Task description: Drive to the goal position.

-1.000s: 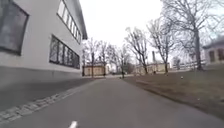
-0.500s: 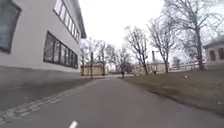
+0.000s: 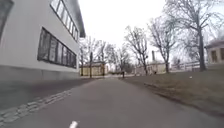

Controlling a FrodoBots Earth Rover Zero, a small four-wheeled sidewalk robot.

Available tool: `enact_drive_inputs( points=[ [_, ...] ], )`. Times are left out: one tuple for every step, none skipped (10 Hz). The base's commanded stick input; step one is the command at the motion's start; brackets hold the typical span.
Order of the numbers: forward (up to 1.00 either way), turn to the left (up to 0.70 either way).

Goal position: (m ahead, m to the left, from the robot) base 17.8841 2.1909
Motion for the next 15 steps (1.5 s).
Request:
enact_drive_inputs(
  points=[
    [1.00, 0.01],
    [1.00, 0.01],
    [1.00, 0.01],
    [1.00, 0.01],
    [1.00, 0.01],
    [1.00, 0.01],
    [1.00, 0.01],
    [1.00, 0.01],
    [1.00, 0.01],
    [1.00, 0.01],
    [1.00, 0.01],
    [1.00, 0.01],
    [1.00, 0.01],
    [1.00, 0.01],
    [1.00, 0.01]
  ],
)
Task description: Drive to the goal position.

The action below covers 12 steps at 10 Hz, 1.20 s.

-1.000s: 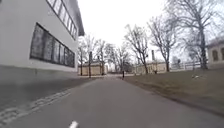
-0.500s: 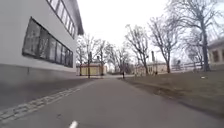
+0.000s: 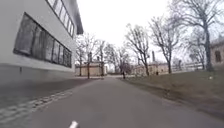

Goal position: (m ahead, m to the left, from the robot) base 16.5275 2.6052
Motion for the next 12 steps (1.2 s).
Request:
enact_drive_inputs(
  points=[
    [1.00, 0.01],
    [1.00, 0.01],
    [1.00, 0.01],
    [1.00, 0.01],
    [1.00, 0.01],
    [1.00, 0.01],
    [1.00, 0.01],
    [1.00, 0.01],
    [1.00, 0.01],
    [1.00, 0.01],
    [1.00, 0.01],
    [1.00, 0.01]
  ],
)
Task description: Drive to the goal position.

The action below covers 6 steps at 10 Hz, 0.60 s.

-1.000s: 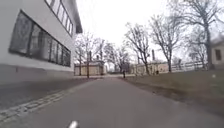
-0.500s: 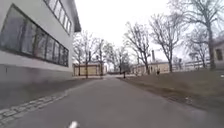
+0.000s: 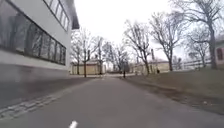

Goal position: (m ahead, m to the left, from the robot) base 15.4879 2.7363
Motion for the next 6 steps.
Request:
enact_drive_inputs(
  points=[
    [1.00, 0.01],
    [1.00, 0.01],
    [1.00, 0.01],
    [1.00, 0.01],
    [1.00, 0.01],
    [1.00, 0.01]
  ],
)
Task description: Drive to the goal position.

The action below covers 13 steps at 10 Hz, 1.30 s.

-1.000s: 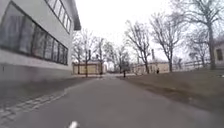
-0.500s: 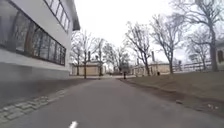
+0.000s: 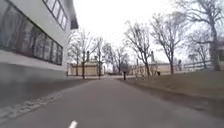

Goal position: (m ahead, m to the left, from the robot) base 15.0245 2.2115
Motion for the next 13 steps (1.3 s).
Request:
enact_drive_inputs(
  points=[
    [1.00, 0.01],
    [1.00, 0.01],
    [1.00, 0.01],
    [1.00, 0.01],
    [1.00, 0.01],
    [1.00, 0.01],
    [1.00, 0.01],
    [1.00, 0.01],
    [1.00, 0.01],
    [1.00, 0.01],
    [1.00, 0.01],
    [1.00, 0.01],
    [1.00, 0.01]
  ],
)
